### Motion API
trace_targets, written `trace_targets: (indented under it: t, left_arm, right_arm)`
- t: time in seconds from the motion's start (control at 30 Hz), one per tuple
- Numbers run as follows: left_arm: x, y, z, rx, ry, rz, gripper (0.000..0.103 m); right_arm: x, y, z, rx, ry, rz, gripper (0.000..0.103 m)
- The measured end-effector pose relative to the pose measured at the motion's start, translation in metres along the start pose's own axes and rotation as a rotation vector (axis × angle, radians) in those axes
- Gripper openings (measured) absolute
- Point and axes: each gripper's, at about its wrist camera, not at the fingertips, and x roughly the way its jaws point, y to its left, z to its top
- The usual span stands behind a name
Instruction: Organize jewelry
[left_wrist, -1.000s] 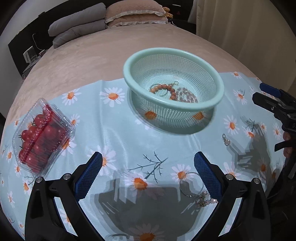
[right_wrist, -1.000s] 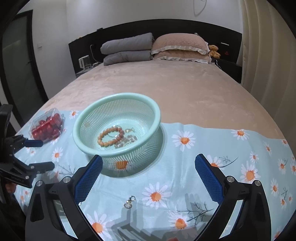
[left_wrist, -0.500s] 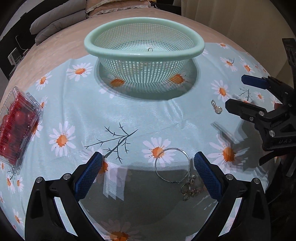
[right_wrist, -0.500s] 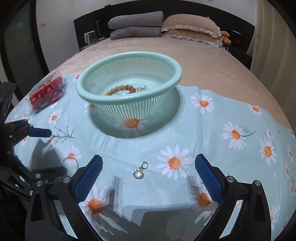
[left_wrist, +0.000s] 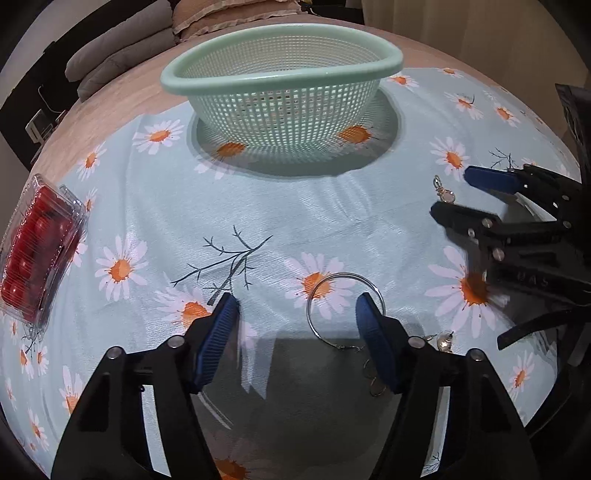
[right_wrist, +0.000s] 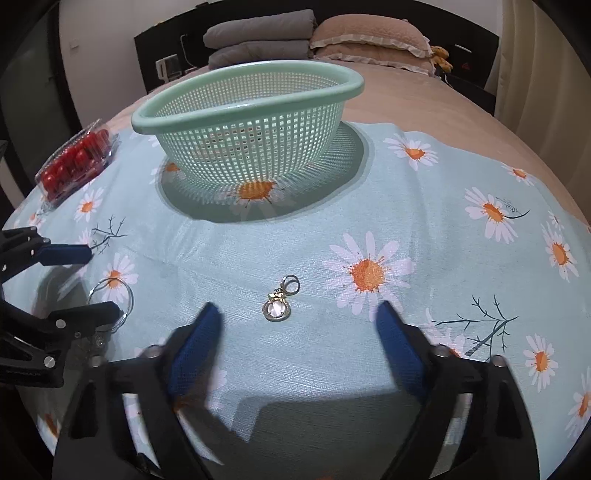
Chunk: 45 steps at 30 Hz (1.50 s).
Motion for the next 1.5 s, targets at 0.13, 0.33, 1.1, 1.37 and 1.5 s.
trace_targets:
  t: [0.13, 0.33, 1.1, 1.37, 1.5]
  left_arm:
    - [-0.003, -0.011, -0.002, 0.016, 0.002, -0.040, 0.023]
    - [-0.008, -0.018, -0.006, 0.016, 0.006, -0.091, 0.002]
    - [-0.069, 0.016, 0.014, 0.031, -0.111, -0.046, 0.002]
    - [-0.093, 0.028, 0.041, 0.038, -0.176, -0.002, 0.002]
    - [-0.094, 0.032, 0.046, 0.035, -0.180, 0.000, 0.002]
  right_arm:
    - [-0.002, 0.004, 0.001, -0.039, 0.018, 0.017, 0.013]
    - [-0.009, 0.002, 0.002, -0.034, 0.035, 0.069, 0.013]
    - [-0.078, 0.001, 0.033, -0.085, -0.068, 0.054, 0.013]
    - [-0.093, 0.002, 0.055, -0.107, -0.116, 0.055, 0.013]
    - [-0.097, 0.004, 0.060, -0.114, -0.132, 0.059, 0.013]
